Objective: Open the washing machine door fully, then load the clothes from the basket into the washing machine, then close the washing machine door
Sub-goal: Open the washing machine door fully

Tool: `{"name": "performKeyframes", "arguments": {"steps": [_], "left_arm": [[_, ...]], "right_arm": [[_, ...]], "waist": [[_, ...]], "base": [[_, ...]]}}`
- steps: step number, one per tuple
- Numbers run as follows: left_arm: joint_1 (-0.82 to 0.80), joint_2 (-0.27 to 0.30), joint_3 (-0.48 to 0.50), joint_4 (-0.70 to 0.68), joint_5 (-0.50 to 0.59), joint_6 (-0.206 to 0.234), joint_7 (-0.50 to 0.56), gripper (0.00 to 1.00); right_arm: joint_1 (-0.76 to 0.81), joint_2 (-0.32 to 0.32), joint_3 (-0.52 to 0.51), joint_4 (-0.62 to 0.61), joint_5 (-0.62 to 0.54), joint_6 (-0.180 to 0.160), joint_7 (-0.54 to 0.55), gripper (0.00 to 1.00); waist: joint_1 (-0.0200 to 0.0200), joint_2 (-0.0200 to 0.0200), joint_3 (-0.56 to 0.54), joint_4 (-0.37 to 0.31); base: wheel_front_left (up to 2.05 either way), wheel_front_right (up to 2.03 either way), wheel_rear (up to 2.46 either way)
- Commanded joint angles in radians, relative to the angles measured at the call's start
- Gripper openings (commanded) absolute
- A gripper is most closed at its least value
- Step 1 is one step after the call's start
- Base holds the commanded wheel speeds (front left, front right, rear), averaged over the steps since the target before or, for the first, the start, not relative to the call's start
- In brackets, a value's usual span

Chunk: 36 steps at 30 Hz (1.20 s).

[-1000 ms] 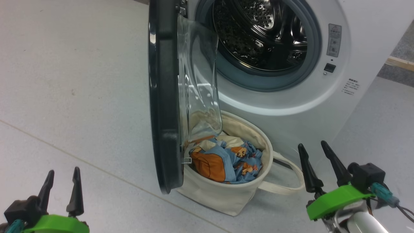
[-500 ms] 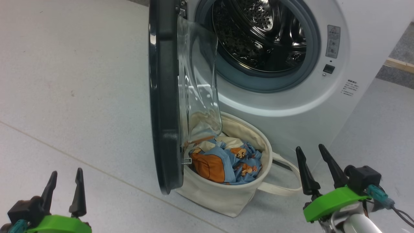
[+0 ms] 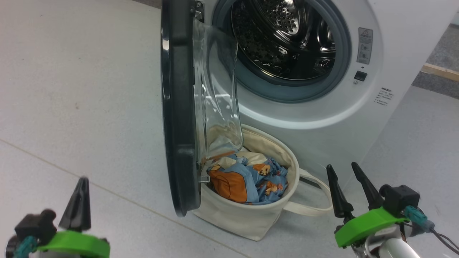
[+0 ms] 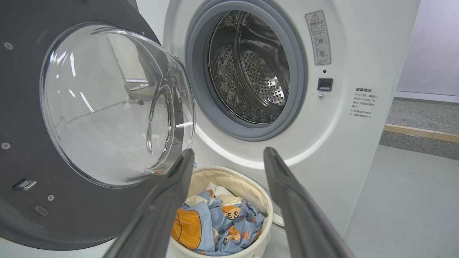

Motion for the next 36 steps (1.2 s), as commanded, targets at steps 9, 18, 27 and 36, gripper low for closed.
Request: {"name": "performKeyframes", "arguments": {"steps": [9,18,27,36], "left_arm": [[-0.103,-0.057,-0.174,-0.5,0.008,-0.006,-0.012,0.0],[-0.098,-0.08,-0.374,-0.342,0.01,0.003,-0.012,0.0],[-0.114,-0.069,-0.284,-0.137,-0.034,0.074,-0.01,0.0],[-0.133,0.016,-0.123,-0.107,-0.09,0.132,-0.012,0.0]], "right_arm": [[-0.03,0.009,0.017,-0.036,-0.001,0.001,-0.012,1.0],[-0.041,0.011,0.032,-0.032,0.006,0.001,-0.012,1.0],[-0.041,-0.002,0.023,-0.031,0.006,0.001,-0.012,1.0],[-0.053,0.008,0.039,-0.026,0.006,0.001,-0.012,1.0]], "waist": [[0.0,0.0,-0.003,-0.024],[0.0,0.0,0.008,-0.09],[0.0,0.0,0.023,-0.106],[0.0,0.0,0.042,-0.038]], "base": [[0.0,0.0,0.0],[0.0,0.0,0.0],[0.0,0.0,0.0],[0.0,0.0,0.0]]}}
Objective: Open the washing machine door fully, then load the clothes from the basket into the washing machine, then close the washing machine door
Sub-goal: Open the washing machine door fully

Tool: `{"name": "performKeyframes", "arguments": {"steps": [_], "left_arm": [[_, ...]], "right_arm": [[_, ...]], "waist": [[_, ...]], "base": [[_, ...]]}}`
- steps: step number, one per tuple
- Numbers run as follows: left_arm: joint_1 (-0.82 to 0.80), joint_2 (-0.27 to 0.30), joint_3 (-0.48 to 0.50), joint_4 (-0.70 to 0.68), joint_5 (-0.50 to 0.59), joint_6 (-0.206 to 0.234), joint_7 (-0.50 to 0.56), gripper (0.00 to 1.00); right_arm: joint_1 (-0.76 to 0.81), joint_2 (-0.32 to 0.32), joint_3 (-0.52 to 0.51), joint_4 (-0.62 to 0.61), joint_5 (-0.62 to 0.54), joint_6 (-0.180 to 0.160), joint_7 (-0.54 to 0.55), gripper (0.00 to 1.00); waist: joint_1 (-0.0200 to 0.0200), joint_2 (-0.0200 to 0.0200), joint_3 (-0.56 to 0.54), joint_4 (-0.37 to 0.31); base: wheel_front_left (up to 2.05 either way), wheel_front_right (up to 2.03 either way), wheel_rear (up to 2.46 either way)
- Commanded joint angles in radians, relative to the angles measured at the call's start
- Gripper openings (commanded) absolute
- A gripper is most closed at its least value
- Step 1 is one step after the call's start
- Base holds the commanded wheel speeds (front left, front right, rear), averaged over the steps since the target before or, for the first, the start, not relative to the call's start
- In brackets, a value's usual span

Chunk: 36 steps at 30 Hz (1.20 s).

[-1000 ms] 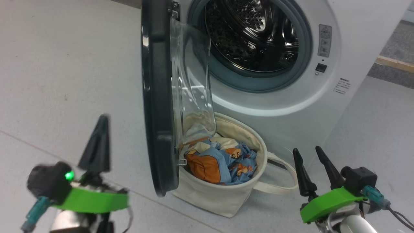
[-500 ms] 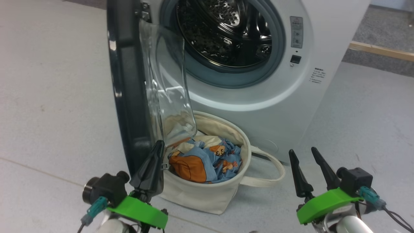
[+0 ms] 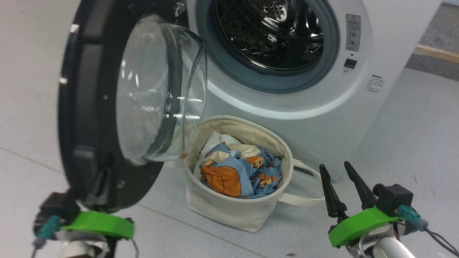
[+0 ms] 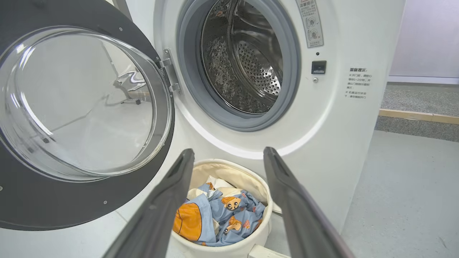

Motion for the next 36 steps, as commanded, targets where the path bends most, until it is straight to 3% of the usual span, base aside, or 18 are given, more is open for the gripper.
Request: {"name": "performKeyframes", "arguments": {"steps": [1,13,25,36], "left_arm": [[-0.071,0.048,0.071,-0.009,-0.015,0.007,-0.004,0.0],[-0.189,0.194,0.225,0.186,-0.071,-0.035,-0.004,0.0],[-0.284,0.186,0.228,0.277,-0.045,-0.085,-0.004,0.0],[-0.371,0.18,0.254,0.35,-0.036,-0.108,-0.004,0.0]], "right_arm": [[-0.046,-0.004,0.019,-0.023,0.002,0.001,-0.012,1.0],[-0.051,-0.007,0.043,-0.009,0.009,0.001,-0.012,1.0],[-0.064,-0.019,0.059,0.0,0.015,0.001,-0.012,1.0],[-0.165,-0.019,0.131,0.027,0.022,0.001,-0.012,1.0]], "waist": [[0.0,0.0,0.003,0.008],[0.0,0.0,-0.012,0.004],[0.0,0.0,0.012,0.109],[0.0,0.0,0.096,0.145]], "base": [[0.0,0.0,0.0],[0.0,0.0,0.0],[0.0,0.0,0.0],[0.0,0.0,0.0]]}}
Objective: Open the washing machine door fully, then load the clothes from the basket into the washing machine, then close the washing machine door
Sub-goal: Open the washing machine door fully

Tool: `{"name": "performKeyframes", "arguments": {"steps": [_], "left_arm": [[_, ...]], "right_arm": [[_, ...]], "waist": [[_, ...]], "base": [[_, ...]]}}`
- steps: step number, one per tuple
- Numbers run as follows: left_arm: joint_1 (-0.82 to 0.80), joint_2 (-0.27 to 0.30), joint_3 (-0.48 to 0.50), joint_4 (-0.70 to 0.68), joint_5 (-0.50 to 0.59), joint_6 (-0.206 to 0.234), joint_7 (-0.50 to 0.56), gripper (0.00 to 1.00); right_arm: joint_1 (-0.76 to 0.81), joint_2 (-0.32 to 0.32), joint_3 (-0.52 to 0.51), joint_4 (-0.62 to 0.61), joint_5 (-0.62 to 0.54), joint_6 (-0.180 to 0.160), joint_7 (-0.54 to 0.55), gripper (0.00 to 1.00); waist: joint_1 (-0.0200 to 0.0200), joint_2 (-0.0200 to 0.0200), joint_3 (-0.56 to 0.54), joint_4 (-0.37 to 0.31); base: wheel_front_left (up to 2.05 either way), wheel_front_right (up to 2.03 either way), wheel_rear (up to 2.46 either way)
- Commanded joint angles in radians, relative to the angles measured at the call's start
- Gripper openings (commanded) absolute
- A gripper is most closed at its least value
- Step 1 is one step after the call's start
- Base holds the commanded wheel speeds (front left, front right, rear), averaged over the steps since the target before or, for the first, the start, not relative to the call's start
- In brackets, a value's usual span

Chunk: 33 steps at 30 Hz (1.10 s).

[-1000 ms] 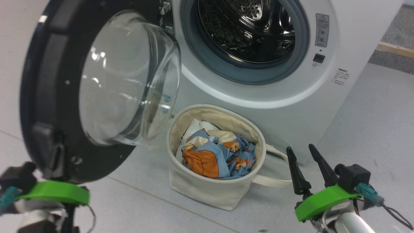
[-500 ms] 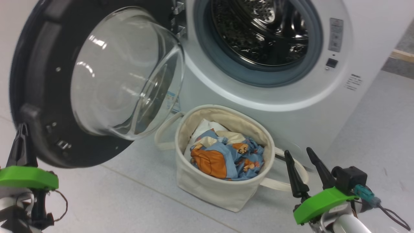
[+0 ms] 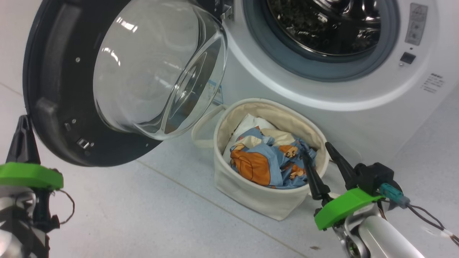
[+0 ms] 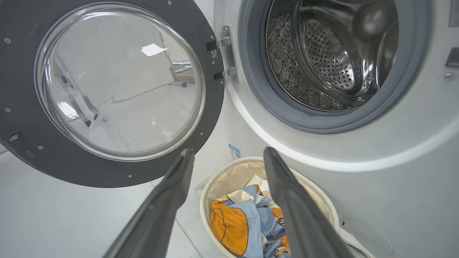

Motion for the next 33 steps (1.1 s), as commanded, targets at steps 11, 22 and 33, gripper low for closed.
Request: {"name": "performKeyframes", "arguments": {"steps": [11,22,33], "left_arm": [[-0.145,0.075,0.054,0.115,0.027,-0.013,-0.004,0.0],[-0.178,0.092,0.08,0.189,0.04,-0.019,-0.004,0.0],[-0.118,0.093,0.066,0.111,0.02,-0.024,-0.004,0.0]], "right_arm": [[-0.033,0.006,-0.001,-0.016,0.005,0.001,-0.012,1.0],[-0.011,0.015,-0.032,-0.021,-0.004,0.001,-0.012,1.0],[0.016,0.031,-0.047,-0.027,-0.001,0.001,-0.012,1.0]], "waist": [[-0.0001,0.0,0.032,0.006],[-0.0001,0.0,0.017,0.001],[-0.0001,0.0,-0.018,-0.001]], "base": [[0.0,0.0,0.0],[0.0,0.0,0.0],[0.0,0.0,0.0]]}}
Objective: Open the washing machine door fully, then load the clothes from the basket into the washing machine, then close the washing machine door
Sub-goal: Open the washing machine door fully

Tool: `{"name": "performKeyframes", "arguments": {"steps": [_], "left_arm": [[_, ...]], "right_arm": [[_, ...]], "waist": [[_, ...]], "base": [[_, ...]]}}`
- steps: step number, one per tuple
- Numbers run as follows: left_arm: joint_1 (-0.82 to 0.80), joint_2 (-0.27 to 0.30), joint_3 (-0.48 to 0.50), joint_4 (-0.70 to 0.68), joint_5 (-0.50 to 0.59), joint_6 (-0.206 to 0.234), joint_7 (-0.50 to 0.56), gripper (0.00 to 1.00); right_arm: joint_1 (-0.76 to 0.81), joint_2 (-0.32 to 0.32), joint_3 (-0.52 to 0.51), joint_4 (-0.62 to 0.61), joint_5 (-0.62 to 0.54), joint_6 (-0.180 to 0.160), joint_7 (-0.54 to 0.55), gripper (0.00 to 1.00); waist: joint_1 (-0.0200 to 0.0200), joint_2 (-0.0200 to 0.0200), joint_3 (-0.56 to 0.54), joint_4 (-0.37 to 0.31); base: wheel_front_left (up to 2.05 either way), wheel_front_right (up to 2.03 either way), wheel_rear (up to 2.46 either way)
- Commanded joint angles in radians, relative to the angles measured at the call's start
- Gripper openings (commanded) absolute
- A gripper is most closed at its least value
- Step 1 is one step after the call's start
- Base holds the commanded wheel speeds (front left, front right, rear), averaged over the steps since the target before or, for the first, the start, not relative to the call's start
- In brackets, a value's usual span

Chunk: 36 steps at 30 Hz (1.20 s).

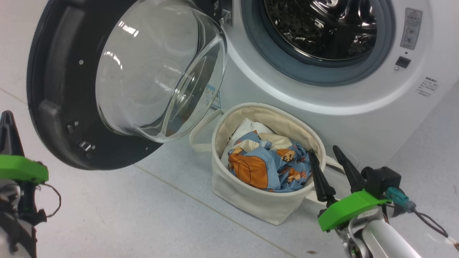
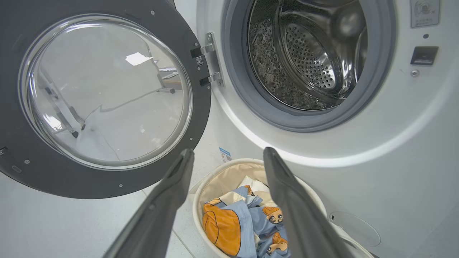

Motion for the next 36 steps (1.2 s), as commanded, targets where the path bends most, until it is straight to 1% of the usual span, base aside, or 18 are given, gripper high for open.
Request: {"name": "performKeyframes", "arguments": {"steps": [1,5,6,7,10,13,17,19,23,24,31,36], "left_arm": [[-0.009,0.061,0.021,-0.041,-0.015,-0.005,-0.005,0.0],[0.02,0.069,-0.013,-0.071,-0.098,-0.005,-0.005,0.0],[0.027,0.075,-0.028,-0.082,-0.119,-0.006,-0.005,0.05],[0.037,0.08,-0.045,-0.095,-0.138,-0.006,-0.005,1.0],[0.067,0.098,-0.092,-0.134,-0.182,-0.006,-0.005,1.0],[0.092,0.112,-0.117,-0.184,-0.212,-0.006,-0.005,1.0],[0.122,0.117,-0.136,-0.267,-0.23,-0.006,-0.005,1.0],[0.144,0.113,-0.143,-0.339,-0.234,-0.006,-0.005,1.0],[0.178,0.099,-0.144,-0.448,-0.238,-0.005,-0.005,1.0],[0.178,0.099,-0.144,-0.448,-0.238,-0.005,-0.005,1.0],[0.259,0.051,-0.19,-0.633,-0.23,0.006,0.008,1.0],[0.307,0.026,-0.228,-0.679,-0.223,0.015,0.03,1.0]], "right_arm": [[-0.007,0.004,0.008,-0.033,-0.004,0.001,-0.012,1.0],[-0.005,0.009,0.011,-0.03,-0.001,0.001,-0.012,1.0],[-0.004,0.011,0.01,-0.03,0.0,0.001,-0.012,1.0],[-0.004,0.012,0.01,-0.029,0.001,0.001,-0.012,1.0],[-0.002,0.017,0.012,-0.027,0.003,0.001,-0.012,1.0],[0.001,0.021,0.01,-0.03,0.002,0.001,-0.012,1.0],[0.015,0.028,0.0,-0.036,0.0,0.001,-0.012,1.0],[0.032,0.033,-0.014,-0.043,-0.002,0.001,-0.012,1.0],[0.048,0.037,-0.021,-0.053,-0.007,0.001,-0.012,1.0],[0.048,0.037,-0.021,-0.053,-0.007,0.001,-0.012,1.0],[0.053,0.028,-0.025,-0.072,-0.01,0.001,-0.012,1.0],[0.051,0.015,-0.029,-0.087,-0.011,0.001,-0.012,1.0]], "waist": [[0.0001,0.0,-0.006,0.0],[0.0001,0.0,-0.021,0.0],[0.0001,0.0,-0.024,0.0],[0.0001,0.0,-0.027,0.0],[0.0001,0.0,-0.034,0.0],[0.0001,0.0,-0.042,-0.001],[0.0001,0.0,-0.059,-0.005],[0.0001,0.0,-0.074,-0.01],[0.0001,0.0,-0.083,-0.035],[0.0001,0.0,-0.083,-0.035],[0.0001,0.0,-0.09,-0.105],[0.0001,0.0,-0.095,-0.168]], "base": [[0.0,0.0,0.0],[0.0,0.0,0.0],[0.0,0.0,0.0],[0.0,0.0,0.0],[0.0,0.0,0.0],[0.0,0.0,0.0],[0.0,0.0,0.0],[0.0,0.0,0.0],[0.0,0.0,0.0],[0.0,0.0,0.0],[0.0,0.0,0.0],[0.0,0.0,0.0]]}}
